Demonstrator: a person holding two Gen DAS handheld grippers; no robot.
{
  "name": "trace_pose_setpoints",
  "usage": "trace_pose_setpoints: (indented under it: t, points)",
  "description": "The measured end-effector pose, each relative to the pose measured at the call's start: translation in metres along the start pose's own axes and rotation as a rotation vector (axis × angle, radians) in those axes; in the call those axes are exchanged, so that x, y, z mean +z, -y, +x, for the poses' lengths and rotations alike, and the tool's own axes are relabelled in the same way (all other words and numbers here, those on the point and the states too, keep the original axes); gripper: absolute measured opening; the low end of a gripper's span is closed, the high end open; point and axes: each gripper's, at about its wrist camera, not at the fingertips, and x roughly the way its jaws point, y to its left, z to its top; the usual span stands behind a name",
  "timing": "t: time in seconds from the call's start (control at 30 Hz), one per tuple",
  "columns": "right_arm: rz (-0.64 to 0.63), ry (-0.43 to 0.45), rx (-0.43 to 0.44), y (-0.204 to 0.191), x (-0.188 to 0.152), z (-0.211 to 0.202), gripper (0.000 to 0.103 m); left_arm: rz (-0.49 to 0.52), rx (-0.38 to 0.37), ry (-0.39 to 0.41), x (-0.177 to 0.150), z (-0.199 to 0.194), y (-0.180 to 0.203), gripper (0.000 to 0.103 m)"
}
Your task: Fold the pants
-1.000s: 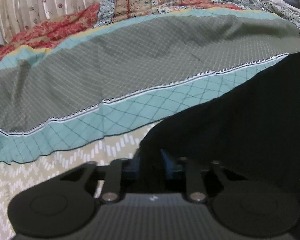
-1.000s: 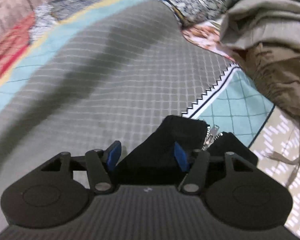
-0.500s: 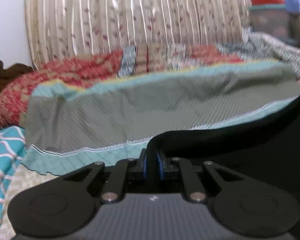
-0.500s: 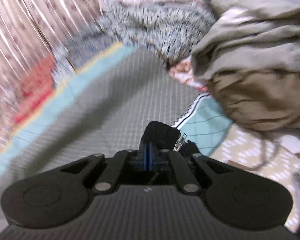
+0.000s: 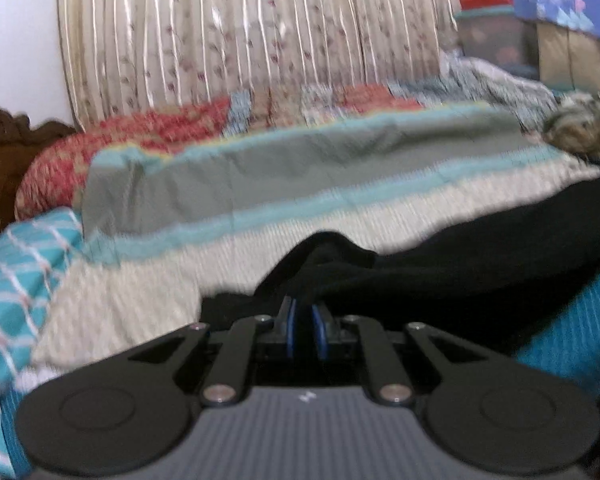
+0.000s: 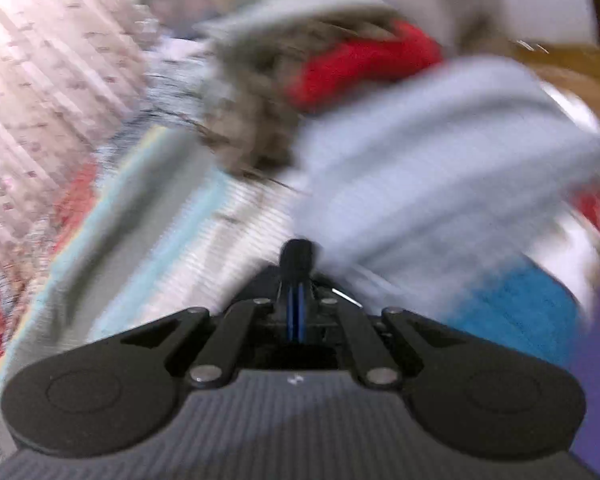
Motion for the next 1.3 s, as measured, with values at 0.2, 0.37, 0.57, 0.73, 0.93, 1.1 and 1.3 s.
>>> trace_pose_setpoints:
  t: [0.2, 0.37, 0.57, 0.73, 0.93, 1.1, 1.3]
  points:
    - [0.021, 0.031, -0.099, 0.023, -0.019, -0.009, 0.009, -0.012, 0.025, -0.188, -0.042, 0.010, 0.015, 0.023]
    - [-0.067, 0.089, -0.023, 0.002, -0.018, -0.037, 0.013, -0.239, 0.001, -0.062, -0.030, -0.033, -0.031, 0.048]
    - [-0.119, 0.078, 0.089, -0.022, -0.045, -0.050, 0.025, -0.628, -0.011, -0.021, -0.021, -0.031, -0.109, 0.058]
    - [-0.215, 0.009, 0.168, -0.061, -0.082, -0.048, 0.025, -0.781, -0.084, -0.059, -0.020, 0.010, -0.129, 0.080]
    - [-0.306, -0.081, 0.280, -0.110, -0.121, -0.047, 0.025, -0.815, -0.102, -0.177, -0.023, 0.068, -0.124, 0.024]
    - [-0.434, -0.140, 0.293, -0.141, -0.145, -0.038, 0.025, -0.788, -0.059, -0.083, -0.025, 0.025, -0.123, 0.017]
    - [-0.464, -0.252, 0.247, -0.139, -0.168, -0.017, 0.026, -0.822, 0.016, -0.129, -0.061, -0.004, -0.141, 0.018]
